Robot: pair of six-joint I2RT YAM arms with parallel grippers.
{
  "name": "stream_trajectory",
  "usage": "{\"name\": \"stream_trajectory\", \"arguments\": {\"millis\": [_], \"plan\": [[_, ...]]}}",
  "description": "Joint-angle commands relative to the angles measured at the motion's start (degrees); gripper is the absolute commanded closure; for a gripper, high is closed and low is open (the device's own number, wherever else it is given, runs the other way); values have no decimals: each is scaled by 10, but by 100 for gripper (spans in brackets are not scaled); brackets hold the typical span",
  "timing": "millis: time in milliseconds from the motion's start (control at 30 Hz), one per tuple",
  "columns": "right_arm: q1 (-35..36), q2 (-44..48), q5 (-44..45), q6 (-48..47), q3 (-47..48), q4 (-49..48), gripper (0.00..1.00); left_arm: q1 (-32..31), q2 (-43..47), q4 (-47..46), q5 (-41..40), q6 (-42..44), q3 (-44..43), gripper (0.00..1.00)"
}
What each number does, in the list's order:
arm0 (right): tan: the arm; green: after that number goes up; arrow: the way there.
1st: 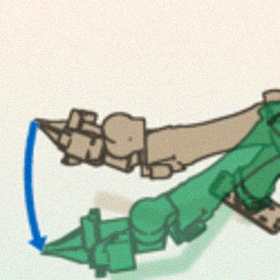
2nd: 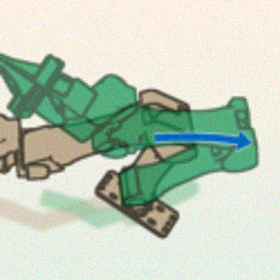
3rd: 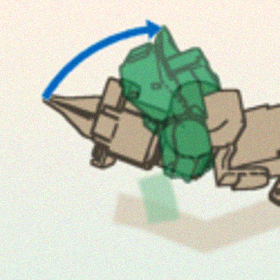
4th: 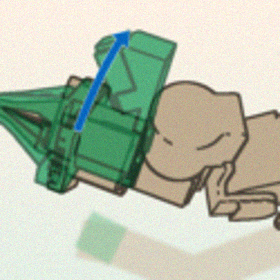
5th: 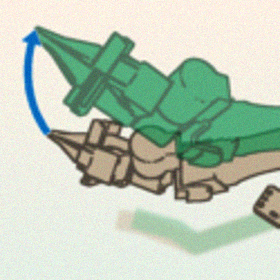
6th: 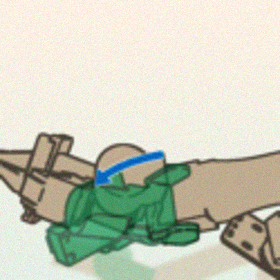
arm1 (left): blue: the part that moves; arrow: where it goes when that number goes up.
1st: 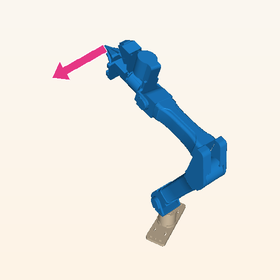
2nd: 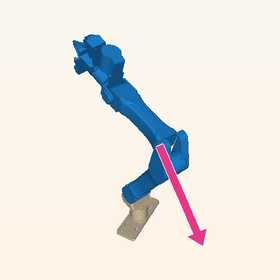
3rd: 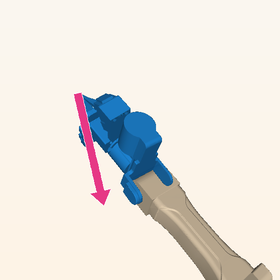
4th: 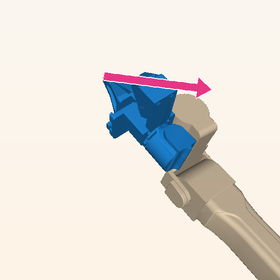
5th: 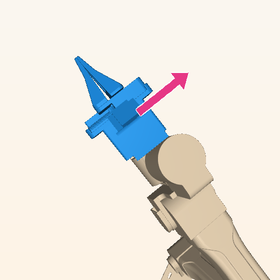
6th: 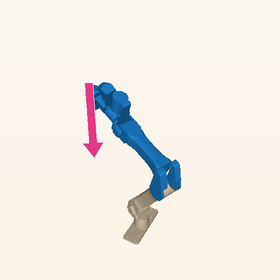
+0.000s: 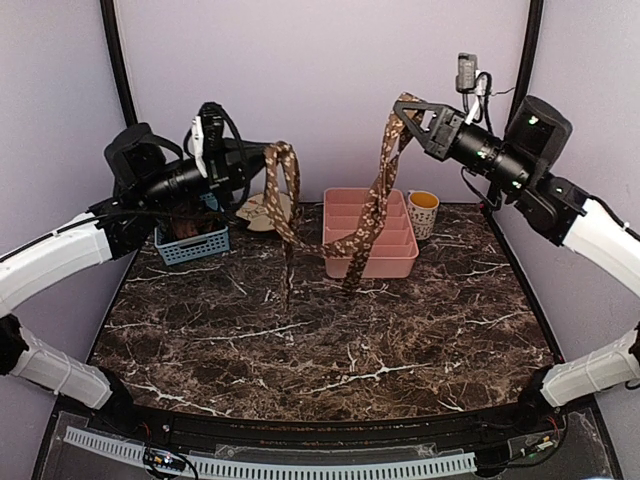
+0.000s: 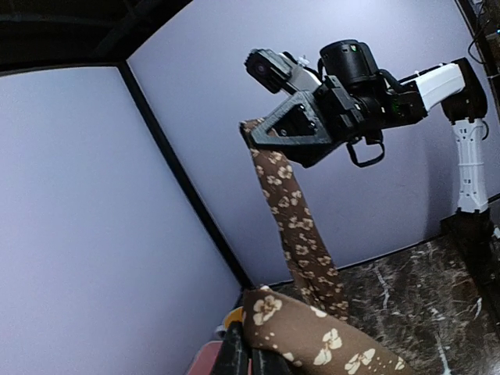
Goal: Roll the ties
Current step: Put down the tie at the center of the board.
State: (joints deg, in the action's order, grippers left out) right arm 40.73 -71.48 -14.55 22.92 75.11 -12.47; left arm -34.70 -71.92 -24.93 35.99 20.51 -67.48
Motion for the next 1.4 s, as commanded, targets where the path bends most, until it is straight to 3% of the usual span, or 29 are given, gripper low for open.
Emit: {"name": "stream_trajectory", "arguments": {"millis": [0, 133, 267, 400, 500, 533, 567, 600, 633, 800, 933, 1033, 1167, 1367], "plan": [[-10, 90, 69, -13, -23, 52, 100, -110, -67, -38, 2, -51, 20, 100], [-11, 173, 135, -24, -33, 117, 100, -198, -176, -84, -36, -62, -49, 100], [-11, 237, 210, -23, -37, 165, 100, -245, -282, -173, -16, -123, -131, 100], [-11, 253, 216, -21, -29, 186, 100, -241, -305, -255, -43, -138, -119, 100], [-11, 224, 176, -10, -25, 170, 100, -198, -289, -267, -22, -148, -63, 99], [-11, 211, 153, 0, -31, 150, 100, -179, -279, -247, -12, -154, -42, 84], [-11, 195, 128, 14, -38, 125, 100, -163, -265, -212, -3, -159, -18, 33], [-11, 175, 94, 34, -48, 95, 100, -147, -248, -170, -13, -157, 2, 5], [-9, 154, 63, 55, -58, 65, 100, -136, -218, -132, -35, -153, 28, 2], [42, 25, -15, 147, -122, -121, 100, -91, -54, -88, -154, -182, 206, 1], [99, -83, -31, 158, -96, -187, 100, -67, 62, 35, -260, -190, 253, 1], [131, -157, -30, 161, -39, -210, 100, -55, 114, 136, -352, -217, 242, 1], [169, -308, -39, 184, 75, -239, 100, -26, 207, 120, -373, -289, 254, 1], [229, -490, -95, 187, 344, -200, 100, 12, 198, 240, -457, -302, 145, 1]]}}
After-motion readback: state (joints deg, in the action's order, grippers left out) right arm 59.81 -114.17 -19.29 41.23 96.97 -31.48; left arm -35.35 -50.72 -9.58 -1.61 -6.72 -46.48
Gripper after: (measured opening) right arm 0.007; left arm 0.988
